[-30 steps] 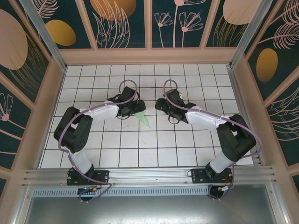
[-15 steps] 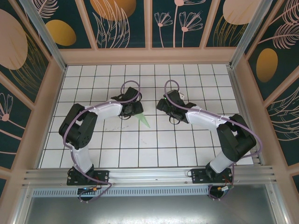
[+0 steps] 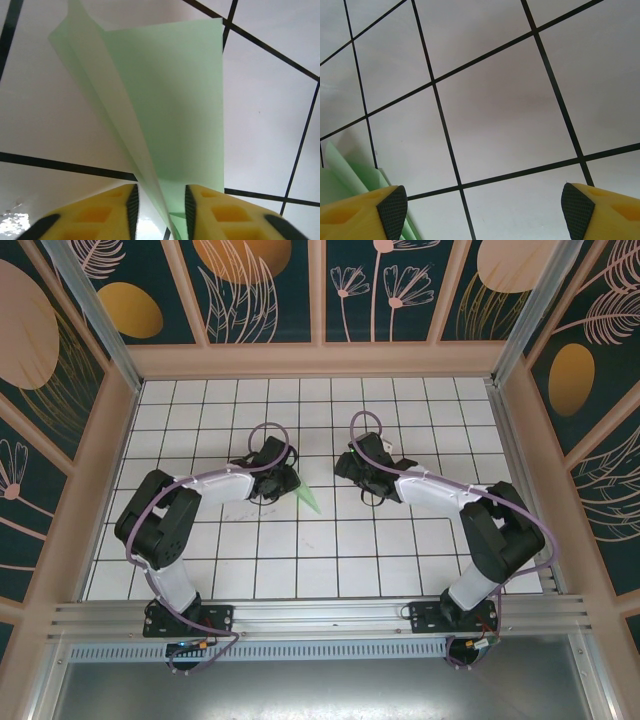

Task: Fold a paper plane with a square sheet of paper (pick it up from the middle)
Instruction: Move a paper plane to the center of the table.

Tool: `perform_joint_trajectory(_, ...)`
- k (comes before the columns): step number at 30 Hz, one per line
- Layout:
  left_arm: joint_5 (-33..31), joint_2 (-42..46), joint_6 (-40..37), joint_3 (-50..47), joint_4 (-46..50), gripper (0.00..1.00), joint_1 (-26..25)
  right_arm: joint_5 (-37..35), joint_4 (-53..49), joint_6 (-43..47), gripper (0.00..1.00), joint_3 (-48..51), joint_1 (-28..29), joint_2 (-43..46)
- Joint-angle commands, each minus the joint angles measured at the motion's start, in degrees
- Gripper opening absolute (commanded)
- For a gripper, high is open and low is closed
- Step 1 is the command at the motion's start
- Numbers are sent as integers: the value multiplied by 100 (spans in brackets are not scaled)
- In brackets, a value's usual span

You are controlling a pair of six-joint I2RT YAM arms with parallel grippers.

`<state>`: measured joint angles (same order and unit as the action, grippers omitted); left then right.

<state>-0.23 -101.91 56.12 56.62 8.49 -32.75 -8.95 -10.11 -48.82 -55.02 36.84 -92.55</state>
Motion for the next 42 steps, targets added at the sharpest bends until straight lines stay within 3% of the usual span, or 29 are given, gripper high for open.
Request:
perform_joint_trajectory(1, -11, 194, 287, -223, -300, 26, -20, 36, -132, -70, 83, -158, -22, -85)
perform_joint_trajectory(7, -437, 633, 181, -267, -322, 10, -20, 21, -168, -58, 83, -153, -19, -59)
perform_joint_trajectory(10, -315, 914, -65, -284, -586, 2, -21, -101, -104, -12, 83, -69, -26, 76)
perform_joint_trajectory(18, 850, 1410, -595, -452, -1748, 0, -14, -151, 386, 45, 83, 546, -236, 900)
perform_joint_trajectory(25, 2246, 747, -479, -631, -2838, 0, -21, 525, 1245, 362, 82, 1252, -414, 1630)
perform_joint_trajectory(29, 2651, 271, -365, -723, -3176, 0, -21, 1017, 1483, 627, 77, 1363, -407, 1606)
perform_joint_trajectory(36, 2637, -59, -454, -930, -3144, 0, 4, 1948, 1750, 1125, 55, 1259, -151, 1058)
perform_joint_trajectory(42, 2500, -114, -467, -1106, -3091, 0, 30, 2047, 1495, 1291, 44, 807, 50, 338)
